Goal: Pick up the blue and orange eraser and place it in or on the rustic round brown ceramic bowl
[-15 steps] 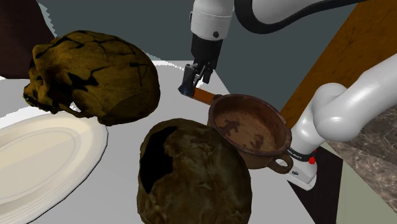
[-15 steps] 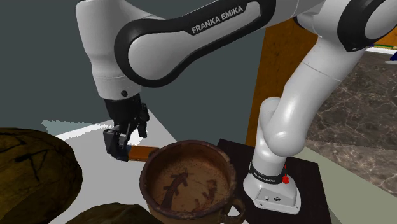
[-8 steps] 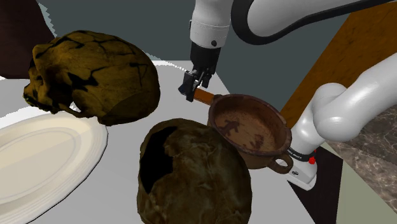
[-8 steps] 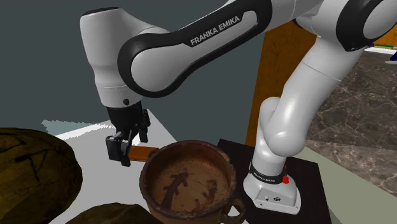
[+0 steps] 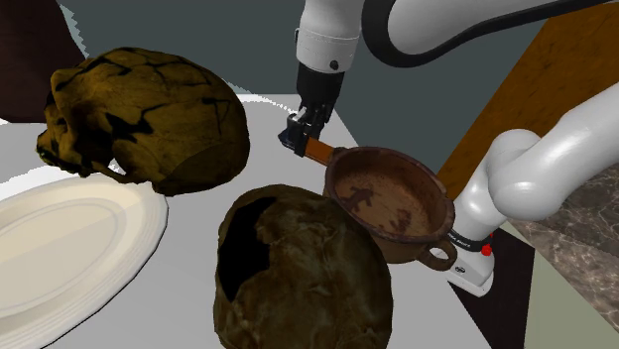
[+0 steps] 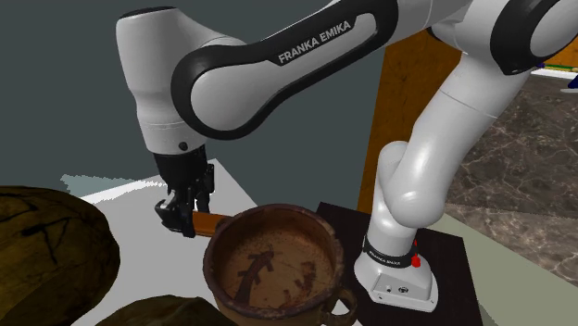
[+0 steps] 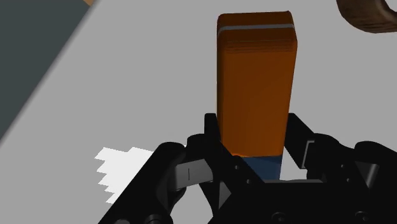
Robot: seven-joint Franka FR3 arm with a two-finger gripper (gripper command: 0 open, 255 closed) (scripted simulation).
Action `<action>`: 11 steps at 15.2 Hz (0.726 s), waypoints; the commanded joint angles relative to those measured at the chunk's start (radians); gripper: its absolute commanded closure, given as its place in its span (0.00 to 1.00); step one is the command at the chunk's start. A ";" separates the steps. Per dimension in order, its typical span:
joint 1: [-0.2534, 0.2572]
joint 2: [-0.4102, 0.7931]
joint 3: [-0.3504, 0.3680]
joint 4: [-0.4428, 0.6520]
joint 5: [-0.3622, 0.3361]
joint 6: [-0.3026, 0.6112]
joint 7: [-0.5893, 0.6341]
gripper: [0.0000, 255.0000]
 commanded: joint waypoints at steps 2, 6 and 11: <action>-0.001 0.000 -0.002 -0.008 -0.001 -0.002 -0.001 1.00; -0.001 0.001 -0.001 0.006 -0.002 -0.015 0.002 1.00; -0.003 -0.013 -0.010 0.061 -0.003 -0.084 0.000 1.00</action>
